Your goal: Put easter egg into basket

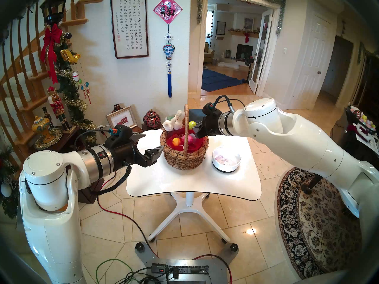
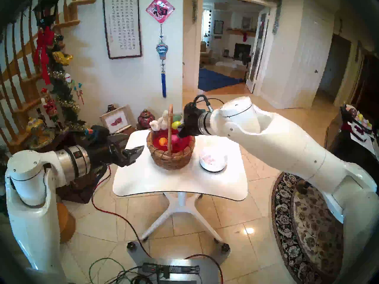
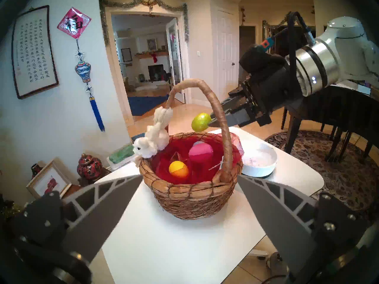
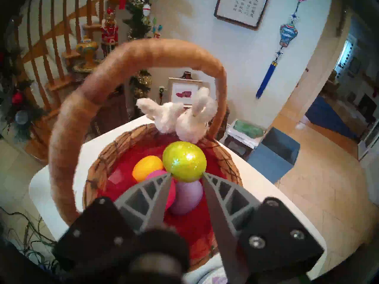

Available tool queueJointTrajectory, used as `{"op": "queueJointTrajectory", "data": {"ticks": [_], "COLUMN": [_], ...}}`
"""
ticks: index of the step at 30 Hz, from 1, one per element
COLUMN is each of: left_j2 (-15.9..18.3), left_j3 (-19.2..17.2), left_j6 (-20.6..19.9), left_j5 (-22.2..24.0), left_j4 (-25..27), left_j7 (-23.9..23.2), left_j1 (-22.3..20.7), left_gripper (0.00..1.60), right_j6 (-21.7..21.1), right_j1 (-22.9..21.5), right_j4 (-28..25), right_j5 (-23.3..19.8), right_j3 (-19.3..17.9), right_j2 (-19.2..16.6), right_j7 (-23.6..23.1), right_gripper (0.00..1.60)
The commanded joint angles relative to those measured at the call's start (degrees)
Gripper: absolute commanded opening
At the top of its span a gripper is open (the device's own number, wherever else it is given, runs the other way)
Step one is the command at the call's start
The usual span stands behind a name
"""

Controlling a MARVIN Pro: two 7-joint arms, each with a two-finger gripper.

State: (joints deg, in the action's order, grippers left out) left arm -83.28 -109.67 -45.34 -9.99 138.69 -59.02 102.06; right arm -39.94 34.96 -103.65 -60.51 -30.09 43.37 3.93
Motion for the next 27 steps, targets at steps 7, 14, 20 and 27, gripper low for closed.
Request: {"op": "queueJointTrajectory", "data": {"ticks": [7, 14, 20, 27], "left_j2": [0.0, 0.0, 0.0, 0.0], "left_j3": [0.1, 0.1, 0.1, 0.1], "left_j6": [0.1, 0.0, 0.0, 0.0], "left_j5": [0.0, 0.0, 0.0, 0.0], "left_j4": [0.3, 0.3, 0.3, 0.3], "left_j7": [0.1, 0.1, 0.1, 0.1], "left_j1": [-0.2, -0.2, -0.2, -0.2], "left_gripper": [1.60, 1.60, 1.60, 1.60], "right_j6": [2.1, 1.8, 0.5, -0.9], "right_j1": [-2.9, -3.2, -3.6, -3.4], "right_j4": [5.3, 8.0, 9.4, 10.0], "right_j5": [1.3, 1.7, 1.8, 1.5], "right_j3": [-0.2, 0.3, 0.8, 1.0], "right_j2": [2.2, 3.2, 3.8, 3.5], "right_j7": [-5.9, -7.5, -8.0, -8.9], "right_gripper": [0.73, 0.73, 0.73, 0.73]}}
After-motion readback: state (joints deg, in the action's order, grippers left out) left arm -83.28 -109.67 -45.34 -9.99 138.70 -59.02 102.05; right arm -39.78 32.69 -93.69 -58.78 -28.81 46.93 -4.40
